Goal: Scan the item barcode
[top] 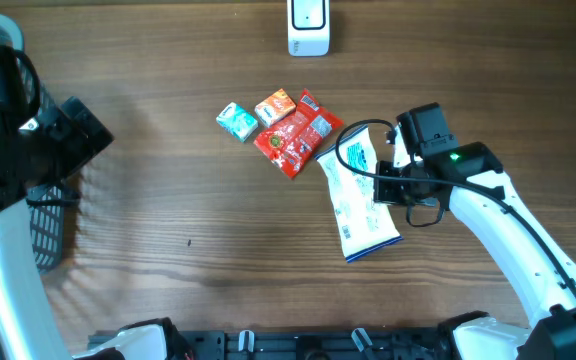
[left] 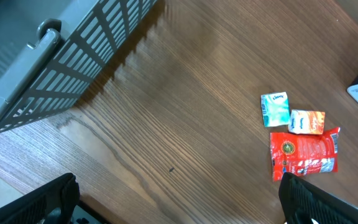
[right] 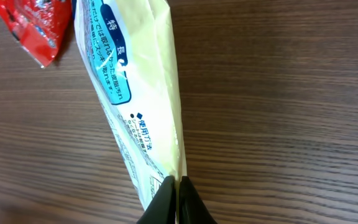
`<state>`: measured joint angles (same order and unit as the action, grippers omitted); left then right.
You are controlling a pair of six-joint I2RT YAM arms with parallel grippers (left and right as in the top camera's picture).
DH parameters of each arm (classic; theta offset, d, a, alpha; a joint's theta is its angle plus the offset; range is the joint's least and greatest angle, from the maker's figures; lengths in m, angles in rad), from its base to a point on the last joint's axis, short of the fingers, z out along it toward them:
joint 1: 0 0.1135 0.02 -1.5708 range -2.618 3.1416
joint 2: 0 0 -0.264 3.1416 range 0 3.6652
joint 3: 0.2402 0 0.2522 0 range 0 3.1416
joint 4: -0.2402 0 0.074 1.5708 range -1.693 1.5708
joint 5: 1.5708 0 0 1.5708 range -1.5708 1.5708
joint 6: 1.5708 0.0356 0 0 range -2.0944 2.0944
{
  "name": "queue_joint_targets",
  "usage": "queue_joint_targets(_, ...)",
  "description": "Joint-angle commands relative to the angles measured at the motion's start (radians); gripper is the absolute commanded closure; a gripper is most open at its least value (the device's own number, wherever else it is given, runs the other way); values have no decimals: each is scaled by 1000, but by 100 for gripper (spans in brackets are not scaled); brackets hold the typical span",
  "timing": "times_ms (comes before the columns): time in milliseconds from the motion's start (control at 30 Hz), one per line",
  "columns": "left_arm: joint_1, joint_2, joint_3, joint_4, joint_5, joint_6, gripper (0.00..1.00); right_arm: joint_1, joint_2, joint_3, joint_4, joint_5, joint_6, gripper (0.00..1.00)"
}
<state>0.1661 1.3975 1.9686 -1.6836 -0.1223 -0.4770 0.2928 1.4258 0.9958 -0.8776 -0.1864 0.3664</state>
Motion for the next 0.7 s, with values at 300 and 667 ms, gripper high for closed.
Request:
queue_joint_targets(300, 8, -1, 5, 0, 2, -3, 0, 4, 7, 19, 0, -142, -176, 87)
queue_joint_targets(667, 8, -1, 5, 0, 2, -3, 0, 4, 9, 19, 109, -122, -185, 30)
